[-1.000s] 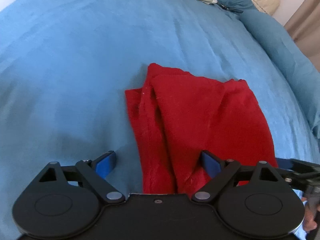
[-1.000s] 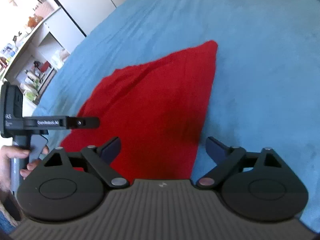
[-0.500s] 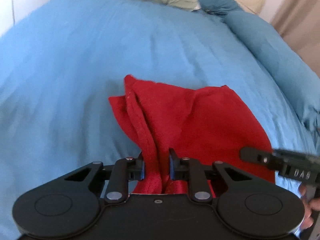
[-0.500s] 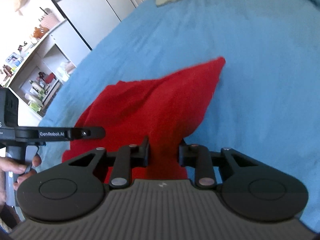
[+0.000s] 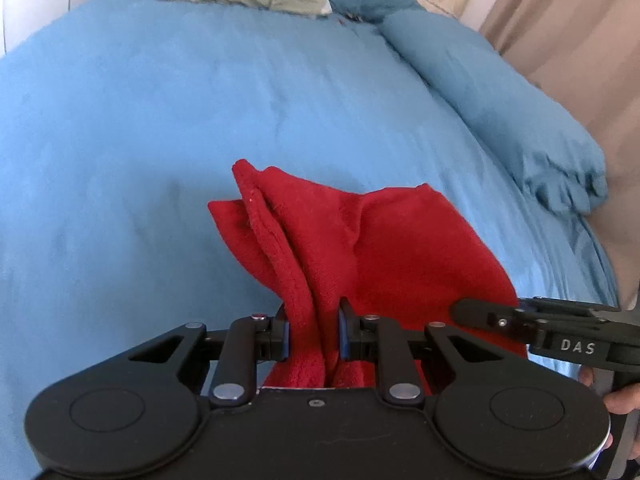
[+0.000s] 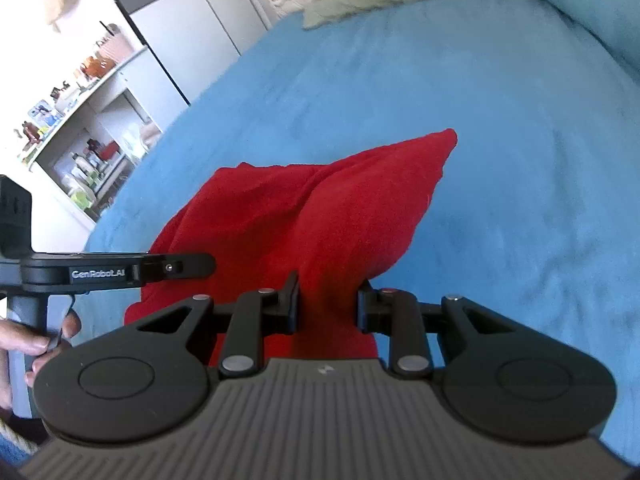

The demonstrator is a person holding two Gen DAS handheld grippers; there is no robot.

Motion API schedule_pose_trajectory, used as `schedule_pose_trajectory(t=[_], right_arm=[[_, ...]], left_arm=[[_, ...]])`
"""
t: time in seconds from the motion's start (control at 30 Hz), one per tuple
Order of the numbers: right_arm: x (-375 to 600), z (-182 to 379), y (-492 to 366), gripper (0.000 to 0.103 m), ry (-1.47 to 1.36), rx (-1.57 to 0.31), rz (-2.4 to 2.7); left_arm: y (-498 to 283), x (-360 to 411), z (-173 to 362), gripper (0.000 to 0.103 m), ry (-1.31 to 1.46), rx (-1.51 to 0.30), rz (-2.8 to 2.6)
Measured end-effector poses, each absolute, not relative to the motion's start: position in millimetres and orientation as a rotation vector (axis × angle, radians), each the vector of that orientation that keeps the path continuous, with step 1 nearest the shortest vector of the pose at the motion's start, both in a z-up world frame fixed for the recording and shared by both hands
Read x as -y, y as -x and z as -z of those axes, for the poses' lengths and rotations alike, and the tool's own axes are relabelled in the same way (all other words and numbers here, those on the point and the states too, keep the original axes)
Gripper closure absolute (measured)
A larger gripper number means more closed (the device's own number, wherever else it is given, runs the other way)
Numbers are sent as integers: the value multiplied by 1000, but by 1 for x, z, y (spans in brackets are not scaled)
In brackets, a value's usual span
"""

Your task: Fold small clothes

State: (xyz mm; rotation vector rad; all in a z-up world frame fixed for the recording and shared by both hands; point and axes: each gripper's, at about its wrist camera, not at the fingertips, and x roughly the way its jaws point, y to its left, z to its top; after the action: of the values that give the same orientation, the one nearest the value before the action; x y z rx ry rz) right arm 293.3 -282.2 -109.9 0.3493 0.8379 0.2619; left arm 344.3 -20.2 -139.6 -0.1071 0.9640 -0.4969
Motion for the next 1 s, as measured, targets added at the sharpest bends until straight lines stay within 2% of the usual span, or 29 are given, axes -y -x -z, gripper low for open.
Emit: schedule_pose_trajectory(t=[0.13, 0.23, 0.3, 0.4, 0.47, 0.5, 0.53, 0.57, 0.6, 0.63, 0.67, 0.73, 0.8, 0.87, 1.0], right_arm=[[294, 140, -262, 62, -298, -865, -242], [296, 169, -248, 58, -232, -810, -244], [303, 185, -246, 55, -288, -814, -242], [308, 188, -246, 48, -355, -808, -224], [304, 184, -244, 38, -329, -785, -212], [300, 180, -244, 37, -310, -771, -207], [299, 175, -241, 33, -295, -758, -200], [299, 168, -238, 26, -294, -745, -194], [302, 160, -233, 21, -309, -730, -190], [304, 153, -228, 11, -326, -714, -190], [307, 142, -220, 4, -341, -690, -189], [309, 118, -205, 1, -322, -649, -175], [305, 88, -187, 0, -268, -611, -154], [302, 60, -167, 0, -244, -560, -136], [292, 6, -126, 0, -235, -489, -77]], left_arm=[[-335, 29, 173, 79, 90, -1010, 442], [-337, 22, 196, 72, 126, -1023, 402], [-337, 17, 200, 66, 159, -1018, 395], [-331, 23, 196, 65, 128, -1001, 381], [-325, 27, 188, 59, 88, -986, 360], [-323, 26, 182, 57, 73, -978, 342], [-316, 23, 172, 45, 62, -955, 325], [-311, 22, 161, 28, 58, -927, 313], [-305, 20, 149, 20, 57, -895, 305], [-296, 18, 134, 13, 54, -847, 304], [-287, 16, 120, 11, 49, -808, 303], [-266, 12, 88, 9, 28, -741, 289], [-241, 6, 56, 7, 13, -669, 280], [-215, -2, 30, 0, 15, -614, 294], [-164, -10, -9, 0, -18, -560, 256]])
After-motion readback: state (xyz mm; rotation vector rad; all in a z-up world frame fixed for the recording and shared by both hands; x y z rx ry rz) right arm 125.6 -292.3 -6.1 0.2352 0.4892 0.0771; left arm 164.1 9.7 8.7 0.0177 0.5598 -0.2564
